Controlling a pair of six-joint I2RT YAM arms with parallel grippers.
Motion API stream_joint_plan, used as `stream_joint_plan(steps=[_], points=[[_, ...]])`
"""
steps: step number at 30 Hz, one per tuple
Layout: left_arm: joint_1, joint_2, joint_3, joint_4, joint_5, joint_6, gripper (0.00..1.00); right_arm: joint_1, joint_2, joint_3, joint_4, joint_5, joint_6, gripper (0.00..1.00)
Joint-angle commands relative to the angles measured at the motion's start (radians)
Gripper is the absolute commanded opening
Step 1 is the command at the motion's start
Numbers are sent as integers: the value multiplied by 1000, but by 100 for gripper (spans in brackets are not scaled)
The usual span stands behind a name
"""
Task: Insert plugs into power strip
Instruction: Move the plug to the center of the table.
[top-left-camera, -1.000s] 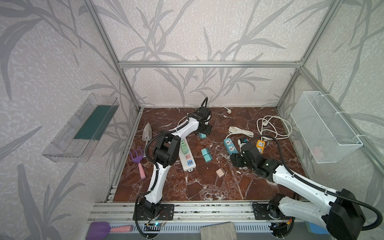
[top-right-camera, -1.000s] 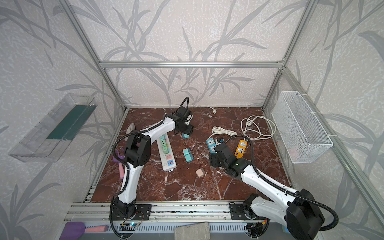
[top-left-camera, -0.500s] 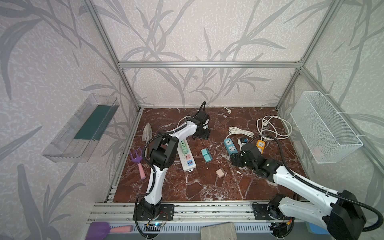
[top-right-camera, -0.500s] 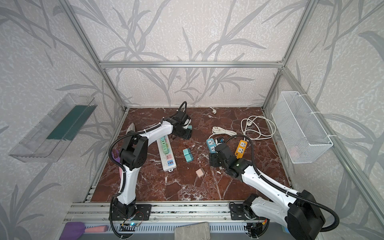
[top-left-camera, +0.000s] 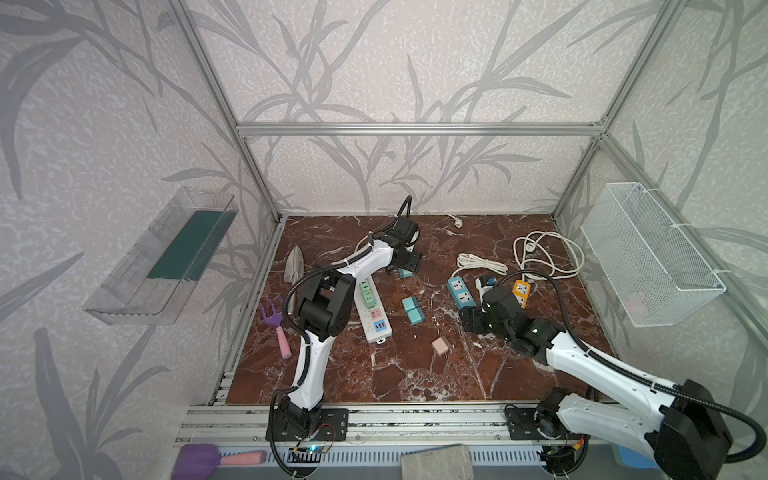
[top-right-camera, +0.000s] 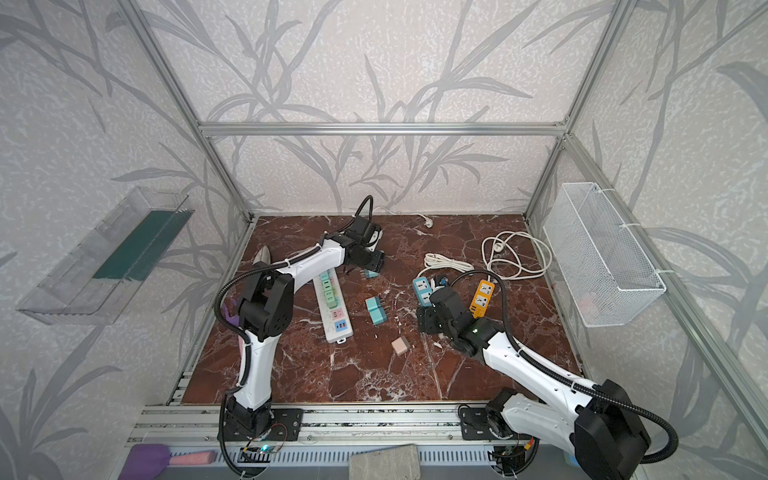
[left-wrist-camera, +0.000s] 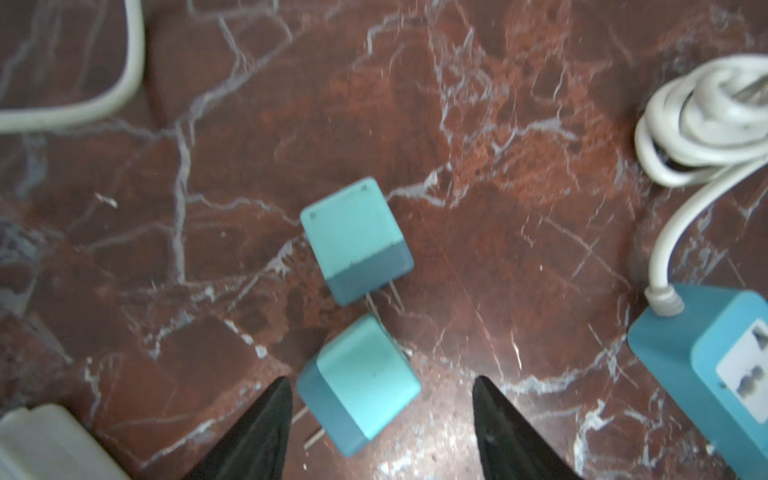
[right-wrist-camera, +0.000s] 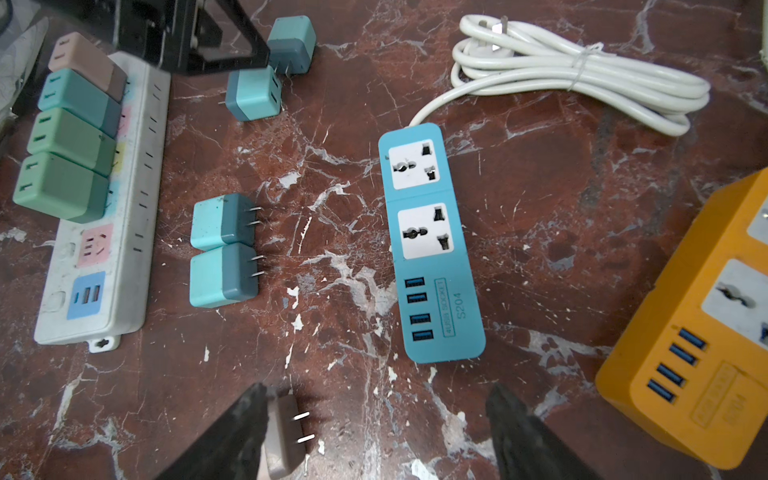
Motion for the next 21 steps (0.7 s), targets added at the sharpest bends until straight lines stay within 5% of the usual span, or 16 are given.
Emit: stream_joint_plan(steps=[1,21], points=[[17,76,88,-67,-3,30,70,-3,-27,-12,11,9,-12,84],[24,2,-87,-29,158,-65,67,-4,-58,-26,17,2,-12,85]])
